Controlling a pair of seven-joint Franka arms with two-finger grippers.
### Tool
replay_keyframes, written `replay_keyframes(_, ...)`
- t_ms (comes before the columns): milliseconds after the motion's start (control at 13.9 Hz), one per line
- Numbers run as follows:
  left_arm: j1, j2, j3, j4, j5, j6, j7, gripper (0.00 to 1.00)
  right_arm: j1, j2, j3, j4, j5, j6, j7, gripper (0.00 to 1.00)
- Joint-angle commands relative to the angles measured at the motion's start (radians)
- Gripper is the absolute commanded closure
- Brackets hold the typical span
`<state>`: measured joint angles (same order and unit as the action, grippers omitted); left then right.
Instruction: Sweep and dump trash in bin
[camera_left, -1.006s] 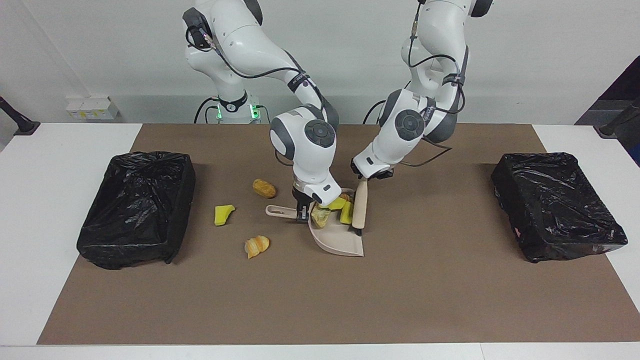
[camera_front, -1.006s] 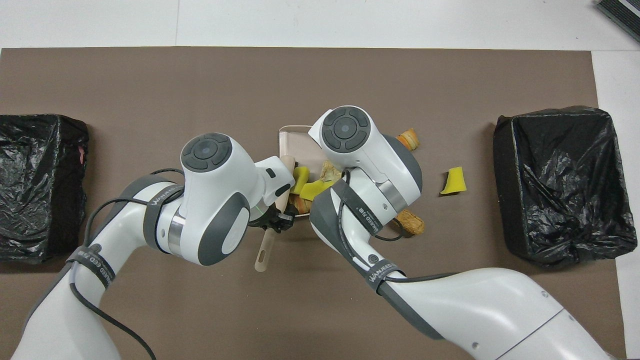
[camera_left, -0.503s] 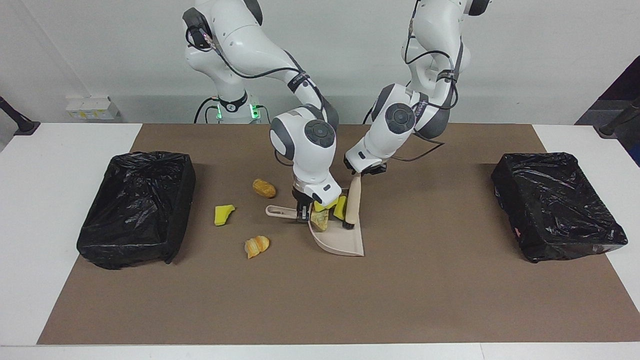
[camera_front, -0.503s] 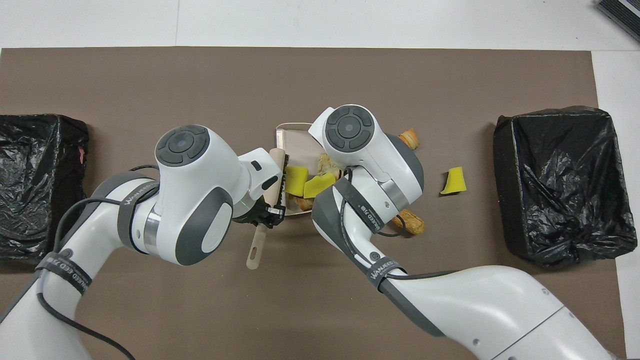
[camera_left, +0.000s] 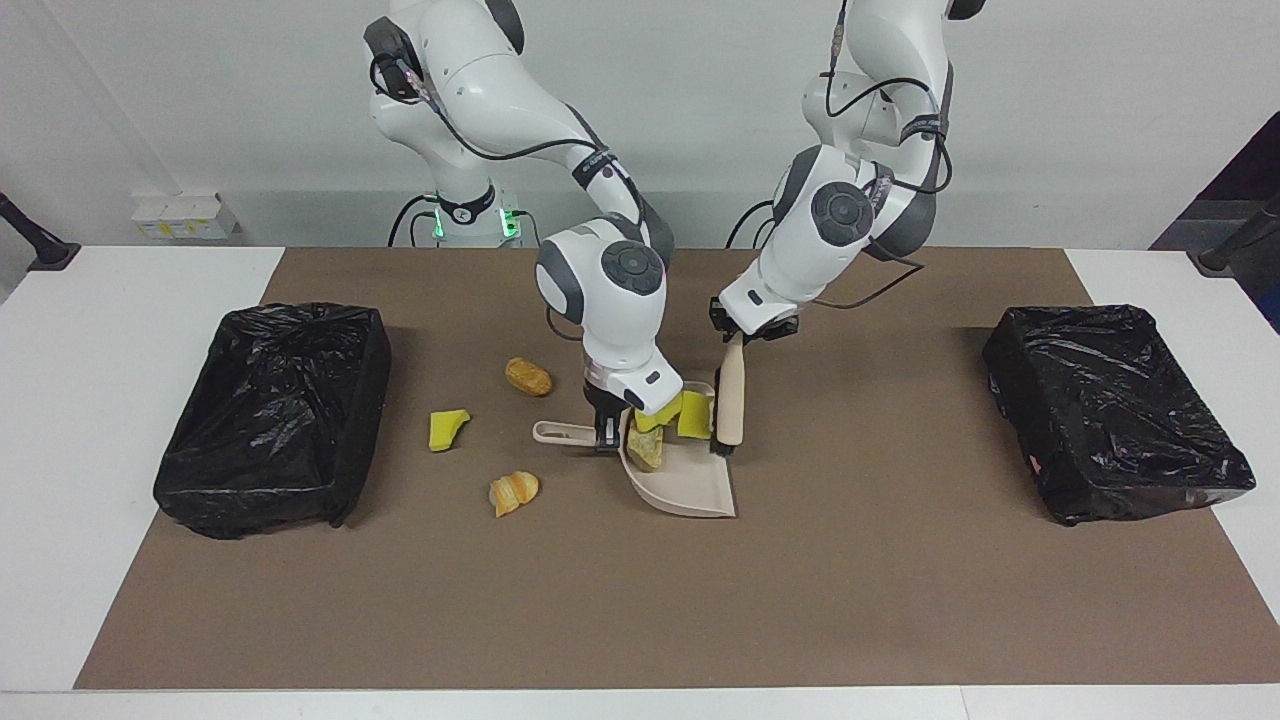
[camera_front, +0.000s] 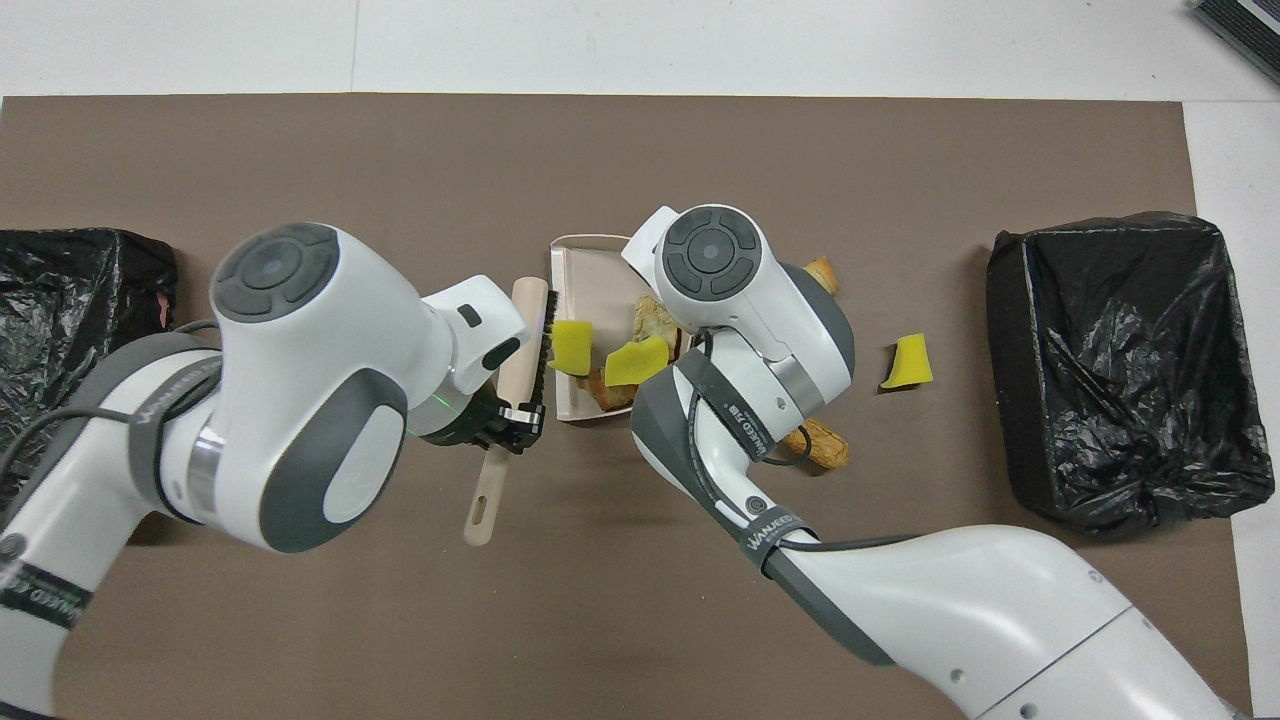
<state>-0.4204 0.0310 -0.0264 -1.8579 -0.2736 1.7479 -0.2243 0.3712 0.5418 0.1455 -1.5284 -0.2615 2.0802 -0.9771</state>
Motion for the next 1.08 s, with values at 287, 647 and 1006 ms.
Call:
replay_keyframes(287, 0.028, -0.054, 0.000, -0.010, 0.001, -0.088, -0.018, 1.00, -0.032, 0.014, 0.008, -0.004, 0.011, 0.058, -0.066, 1.00)
replay_keyframes(647, 0.028, -0.057, 0.000, -0.010, 0.002, -0.103, -0.043, 1.00, -0.132, -0.054, 0.019, -0.018, 0.146, 0.084, -0.209, 1.00)
replay_keyframes(1006, 0.013, -0.098, -0.003, -0.070, 0.004, -0.111, -0.151, 1.00, -0.274, -0.152, 0.019, -0.016, 0.280, 0.000, -0.382, 1.00)
